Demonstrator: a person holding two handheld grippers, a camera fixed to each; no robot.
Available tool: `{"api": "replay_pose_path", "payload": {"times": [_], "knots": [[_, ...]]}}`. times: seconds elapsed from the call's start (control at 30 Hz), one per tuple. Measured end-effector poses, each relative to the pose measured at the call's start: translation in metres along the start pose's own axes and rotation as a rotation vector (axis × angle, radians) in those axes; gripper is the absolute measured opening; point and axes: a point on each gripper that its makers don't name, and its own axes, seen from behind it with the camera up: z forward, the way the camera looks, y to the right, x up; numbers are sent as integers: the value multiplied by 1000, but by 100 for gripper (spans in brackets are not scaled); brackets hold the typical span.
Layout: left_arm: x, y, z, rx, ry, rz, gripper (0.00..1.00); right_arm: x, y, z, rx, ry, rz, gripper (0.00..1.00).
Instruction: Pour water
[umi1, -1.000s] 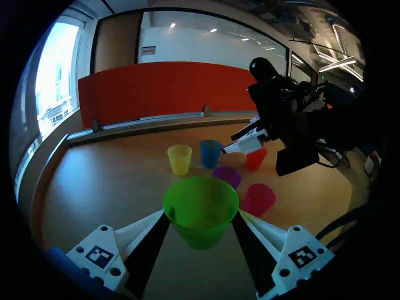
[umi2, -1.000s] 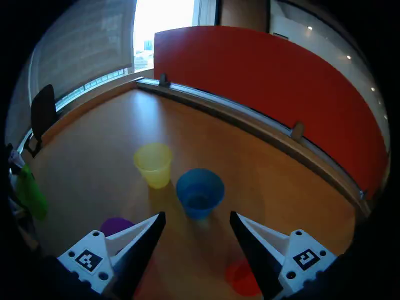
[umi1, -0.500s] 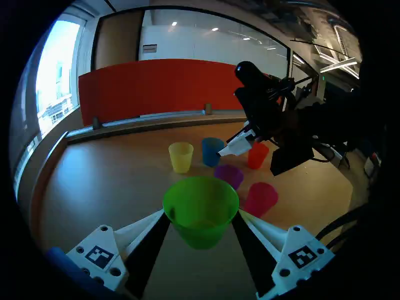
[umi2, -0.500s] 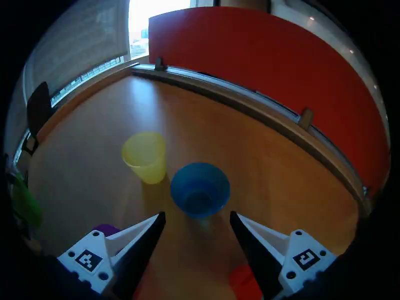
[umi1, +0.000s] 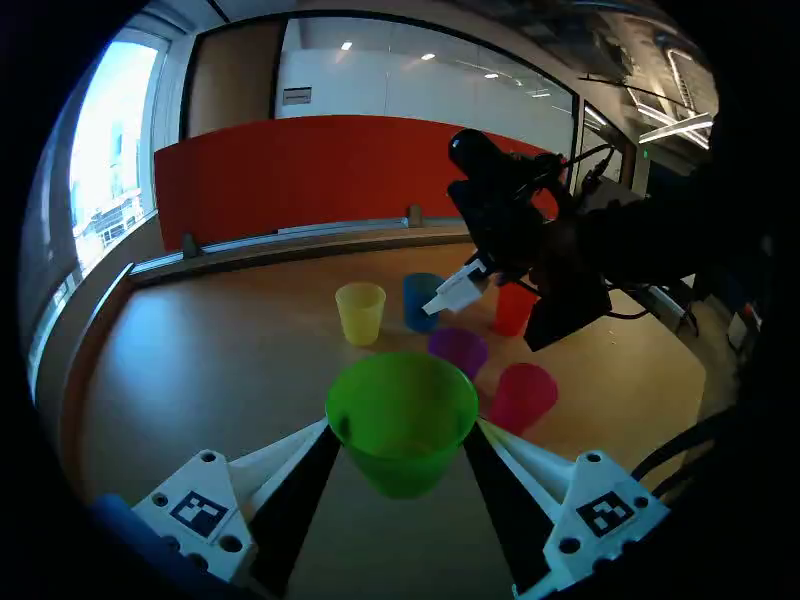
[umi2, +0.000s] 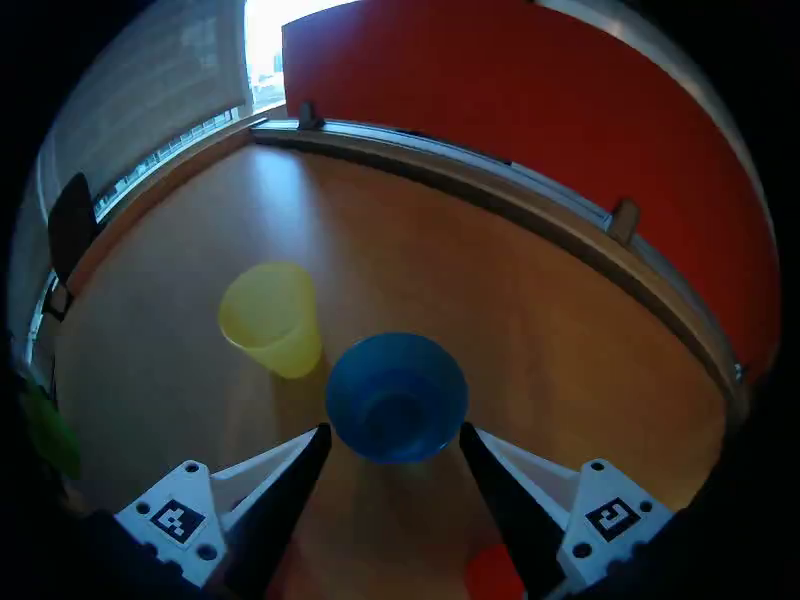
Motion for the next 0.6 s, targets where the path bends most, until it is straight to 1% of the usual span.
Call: {"api": "replay_pose_path", "payload": {"times": [0.2,0.43,0.6], "knots": [[1,1,2,-2,-2,4,85,2,2,7,-8,-5,-11,100],[2,3,3,-6,-2,5,85,5,4,10,-8,2,-9,100],[2,3,4,-7,-4,8,85,4,4,12,-5,-2,-7,97]]}}
